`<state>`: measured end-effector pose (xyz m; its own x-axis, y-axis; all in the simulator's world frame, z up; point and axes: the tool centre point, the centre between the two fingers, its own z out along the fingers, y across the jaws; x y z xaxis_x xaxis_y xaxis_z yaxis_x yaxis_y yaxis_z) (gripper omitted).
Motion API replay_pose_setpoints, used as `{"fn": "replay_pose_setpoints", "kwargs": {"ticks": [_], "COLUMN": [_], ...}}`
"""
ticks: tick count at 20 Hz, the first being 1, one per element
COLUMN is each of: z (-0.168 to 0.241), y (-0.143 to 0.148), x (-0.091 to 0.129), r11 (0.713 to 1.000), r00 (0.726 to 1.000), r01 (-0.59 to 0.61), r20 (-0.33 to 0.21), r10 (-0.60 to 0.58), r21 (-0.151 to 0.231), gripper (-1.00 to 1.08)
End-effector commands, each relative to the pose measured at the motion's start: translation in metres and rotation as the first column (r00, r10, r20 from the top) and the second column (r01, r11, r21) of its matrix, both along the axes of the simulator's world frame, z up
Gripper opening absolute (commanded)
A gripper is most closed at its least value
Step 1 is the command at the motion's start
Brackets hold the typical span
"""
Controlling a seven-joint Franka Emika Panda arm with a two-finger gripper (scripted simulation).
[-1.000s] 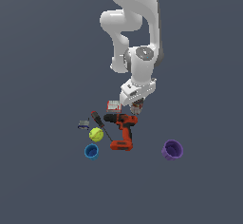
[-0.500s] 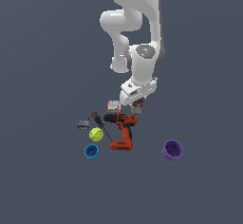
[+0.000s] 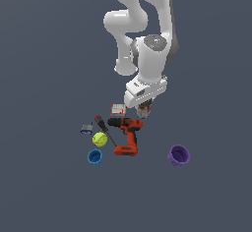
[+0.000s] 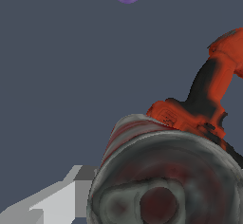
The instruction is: Pick up a designated object from a clutter of objects.
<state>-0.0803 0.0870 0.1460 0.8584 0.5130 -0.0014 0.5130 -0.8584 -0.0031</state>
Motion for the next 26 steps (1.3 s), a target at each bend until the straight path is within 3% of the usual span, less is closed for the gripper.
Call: {"fn": "replay_pose_setpoints", "kwargs": {"ticks": [1, 26], "z": [0.020, 0.198], "y": [0.000, 0.003], "x": [0.013, 0.133], "r11": [1.000, 1.000], "r00": [1.000, 1.000], "r01": [0.000, 0.000], "r20": [0.003, 0.003], "r10": [0.000, 0.000], "r21": [0.001, -0.001], "gripper": [-1.00, -1.00]}}
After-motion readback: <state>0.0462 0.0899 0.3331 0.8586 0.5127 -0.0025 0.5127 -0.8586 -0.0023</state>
